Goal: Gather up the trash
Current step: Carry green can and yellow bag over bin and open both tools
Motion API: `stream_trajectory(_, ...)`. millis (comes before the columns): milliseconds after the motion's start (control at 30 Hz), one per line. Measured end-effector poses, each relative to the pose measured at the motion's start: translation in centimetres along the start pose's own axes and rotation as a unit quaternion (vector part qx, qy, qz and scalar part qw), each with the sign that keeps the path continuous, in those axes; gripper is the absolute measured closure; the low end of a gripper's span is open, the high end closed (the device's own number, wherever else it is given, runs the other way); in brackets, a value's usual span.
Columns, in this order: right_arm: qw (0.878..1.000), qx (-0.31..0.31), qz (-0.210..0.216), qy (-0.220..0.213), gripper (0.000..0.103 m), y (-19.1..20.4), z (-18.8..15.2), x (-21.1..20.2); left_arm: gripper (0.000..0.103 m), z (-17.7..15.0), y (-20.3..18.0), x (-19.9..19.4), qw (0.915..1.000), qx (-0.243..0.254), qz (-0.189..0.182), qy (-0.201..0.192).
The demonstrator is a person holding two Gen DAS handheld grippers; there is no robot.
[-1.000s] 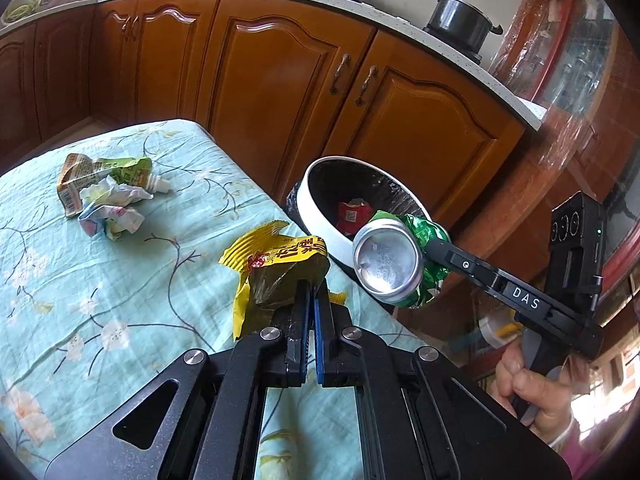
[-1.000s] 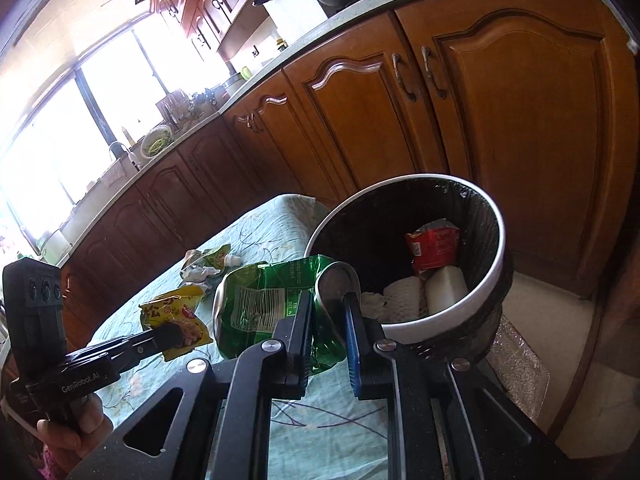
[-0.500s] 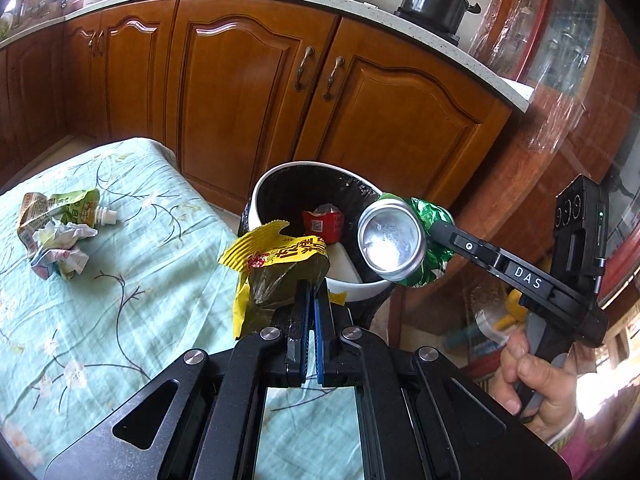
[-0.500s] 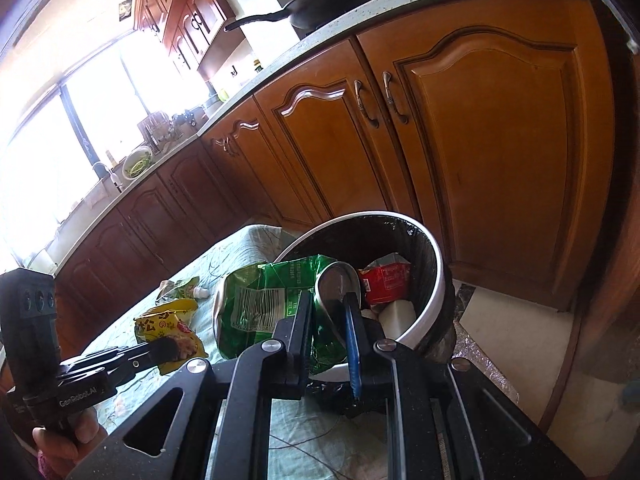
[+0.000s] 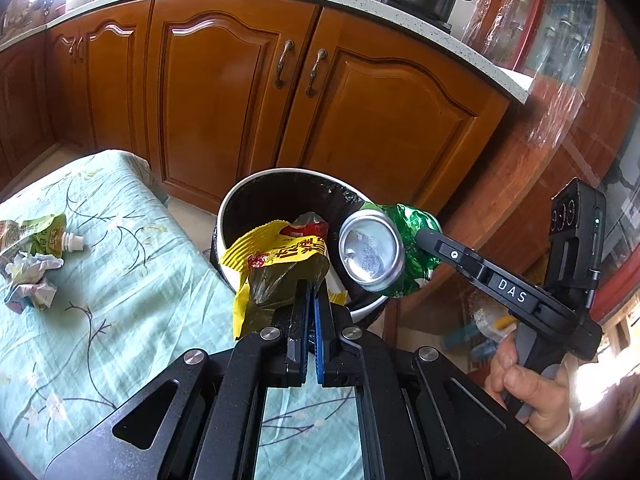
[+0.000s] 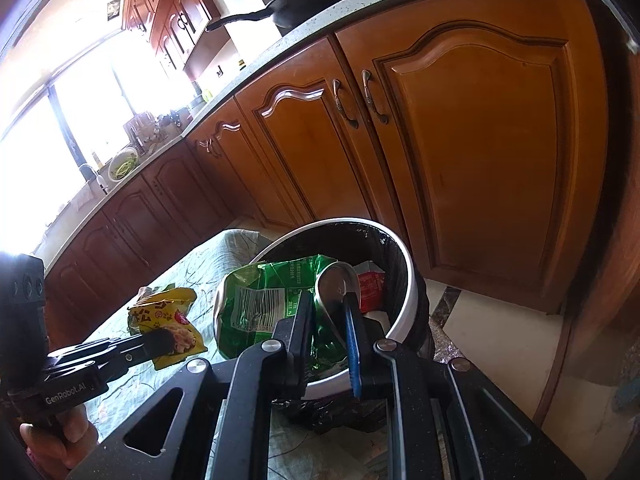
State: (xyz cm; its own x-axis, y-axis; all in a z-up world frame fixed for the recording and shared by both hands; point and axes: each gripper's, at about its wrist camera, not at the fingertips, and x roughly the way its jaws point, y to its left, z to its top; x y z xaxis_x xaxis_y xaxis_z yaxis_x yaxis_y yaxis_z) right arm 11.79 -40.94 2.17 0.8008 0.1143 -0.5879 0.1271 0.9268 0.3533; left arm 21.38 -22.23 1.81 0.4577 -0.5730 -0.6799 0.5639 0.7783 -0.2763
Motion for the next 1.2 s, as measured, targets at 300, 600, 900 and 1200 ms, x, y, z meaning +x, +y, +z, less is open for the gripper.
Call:
stream_trajectory(300,1.000,-0.014,-0.018,0.008,0.088,-0.3,0.7,1.4,0.102,1.3,-1.0,2.3,0.9998,0.014,0.006,0.015)
stream_trajectory(600,0.999,-0.032,-0.034,0.023,0.088,-0.2,1.0,3.0,0.102,2.3,-1.0,4.7,0.9991,0.015,0.013,0.037)
stream_trajectory(900,0.998,-0.037,-0.041,0.037,0.088,-0.4,1.4,4.3,0.101,2.7,-1.2,6.1,0.9985,0.021,0.020,0.047)
stream_trajectory(1200,0.997,-0.035,-0.048,0.048,0.085,-0.6,1.3,5.4,0.101,2.7,-1.1,7.5,0.9976,0.023,0.020,0.062)
